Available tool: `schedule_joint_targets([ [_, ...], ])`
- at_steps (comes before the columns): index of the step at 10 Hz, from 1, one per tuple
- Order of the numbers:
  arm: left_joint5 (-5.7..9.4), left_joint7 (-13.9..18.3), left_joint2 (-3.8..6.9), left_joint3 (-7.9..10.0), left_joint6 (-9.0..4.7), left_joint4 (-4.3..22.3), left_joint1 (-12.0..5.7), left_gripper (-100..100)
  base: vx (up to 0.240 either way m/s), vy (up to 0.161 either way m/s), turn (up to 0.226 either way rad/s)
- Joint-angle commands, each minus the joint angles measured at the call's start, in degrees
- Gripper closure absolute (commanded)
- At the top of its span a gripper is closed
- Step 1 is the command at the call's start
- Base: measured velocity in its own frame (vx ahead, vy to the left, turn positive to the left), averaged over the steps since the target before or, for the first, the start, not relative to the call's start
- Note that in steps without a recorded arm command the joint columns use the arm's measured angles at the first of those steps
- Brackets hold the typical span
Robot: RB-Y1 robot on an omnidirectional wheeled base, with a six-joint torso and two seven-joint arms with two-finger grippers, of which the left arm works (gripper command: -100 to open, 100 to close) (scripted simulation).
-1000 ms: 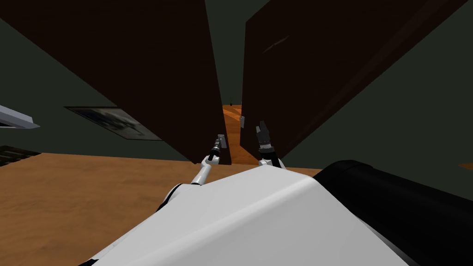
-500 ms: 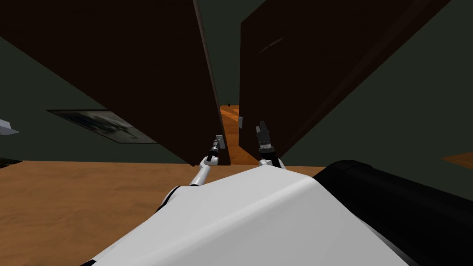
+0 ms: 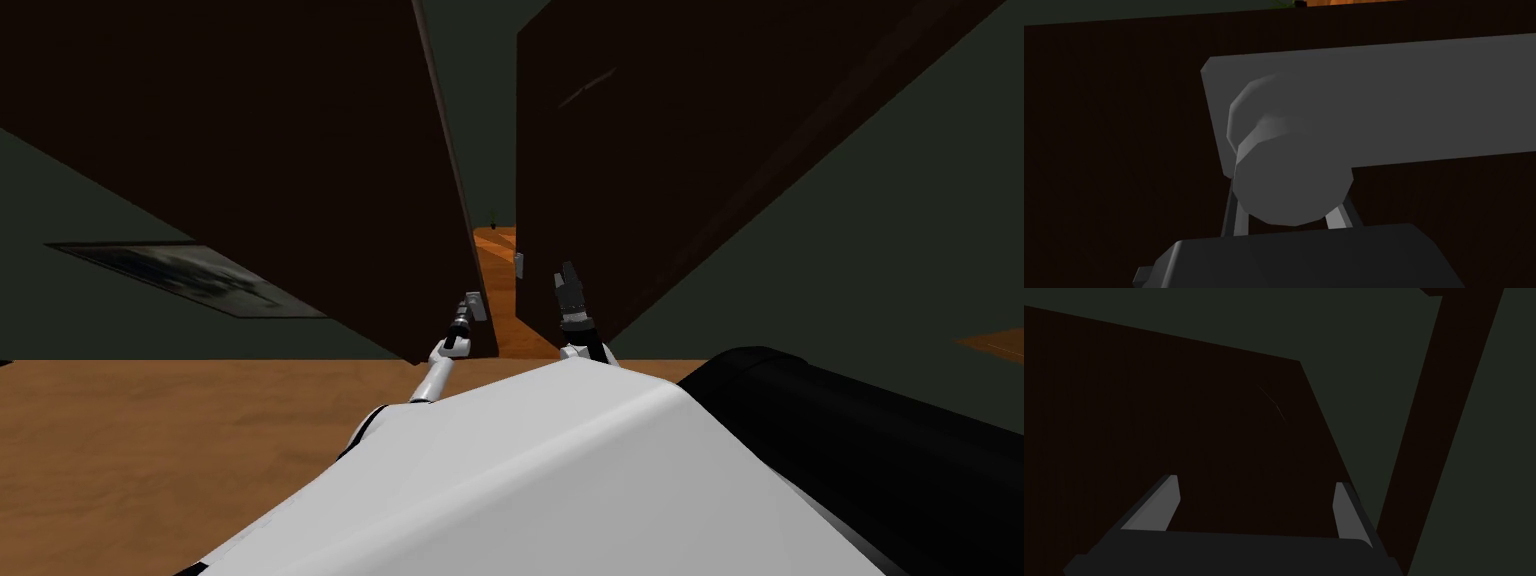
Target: Push the door open
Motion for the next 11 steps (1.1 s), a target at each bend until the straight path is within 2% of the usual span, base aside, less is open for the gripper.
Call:
schedule_joint_targets([
  [1, 0.53, -0.46, 0.72, 1.3, -1.85, 2.69, -2.09, 100, 0.072, 0.01, 0.05],
  [2, 0.53, -0.46, 0.72, 1.3, -1.85, 2.69, -2.09, 100, 0.034, 0.025, 0.016],
  [3, 0.43, -0.37, 1.16, 0.85, -0.99, 1.93, -1.43, -100, -0.119, 0.029, 0.008],
  [6, 0.42, -0.18, 1.1, 0.5, -0.7, 1.98, -1.28, -100, -0.206, -0.019, 0.005],
  [9, 0.4, 0.09, -0.14, 0.0, -0.29, 2.05, -1.08, -100, -0.199, -0.008, 0.006],
  [10, 0.39, 0.17, -0.85, -0.15, -0.16, 2.07, -1.02, -100, -0.19, 0.013, 0.005],
  [11, 0.44, 0.01, -0.55, 0.1, -0.64, 2.98, -1.54, -100, -0.086, 0.005, -0.004],
])
